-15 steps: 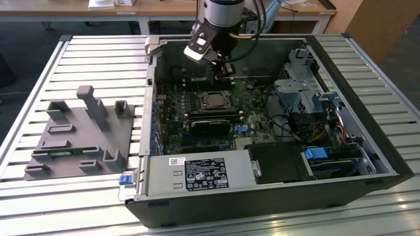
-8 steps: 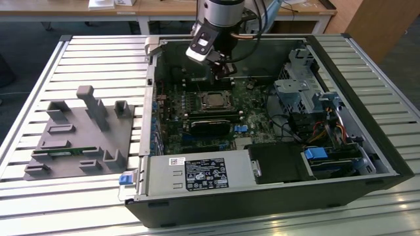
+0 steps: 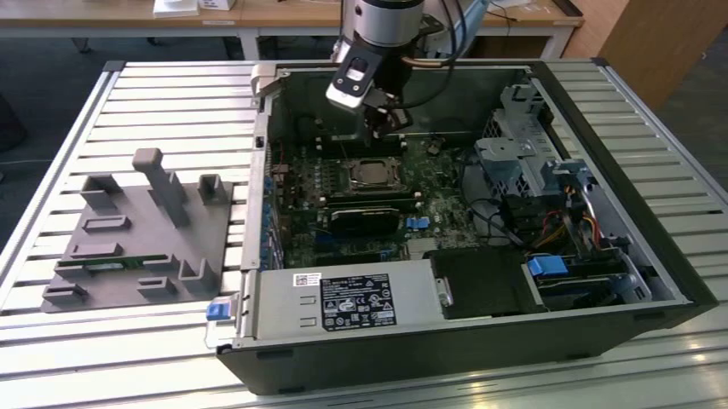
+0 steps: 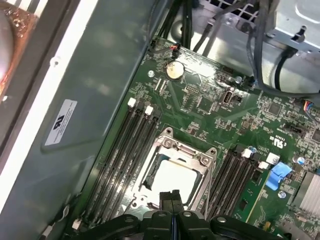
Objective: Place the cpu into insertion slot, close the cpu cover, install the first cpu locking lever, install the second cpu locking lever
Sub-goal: 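Install the first cpu locking lever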
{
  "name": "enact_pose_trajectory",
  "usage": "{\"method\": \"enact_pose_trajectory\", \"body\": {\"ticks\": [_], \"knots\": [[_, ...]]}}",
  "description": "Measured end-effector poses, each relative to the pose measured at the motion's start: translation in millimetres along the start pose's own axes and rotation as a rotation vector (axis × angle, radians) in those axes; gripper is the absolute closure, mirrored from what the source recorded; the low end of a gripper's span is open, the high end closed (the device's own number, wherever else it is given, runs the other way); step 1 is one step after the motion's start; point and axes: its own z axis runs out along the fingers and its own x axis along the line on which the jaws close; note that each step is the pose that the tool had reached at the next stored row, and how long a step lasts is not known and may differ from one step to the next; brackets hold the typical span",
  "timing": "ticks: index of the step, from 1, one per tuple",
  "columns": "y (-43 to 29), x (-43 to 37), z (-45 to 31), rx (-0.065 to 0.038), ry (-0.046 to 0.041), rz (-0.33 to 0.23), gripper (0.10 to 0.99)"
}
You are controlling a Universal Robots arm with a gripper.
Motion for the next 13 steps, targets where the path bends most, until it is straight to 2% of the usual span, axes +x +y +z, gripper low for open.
{"method": "enact_pose_trajectory", "body": {"ticks": [13], "knots": [[0.0, 0.0, 0.0, 0.003, 0.0019, -0.102, 0.98]]}}
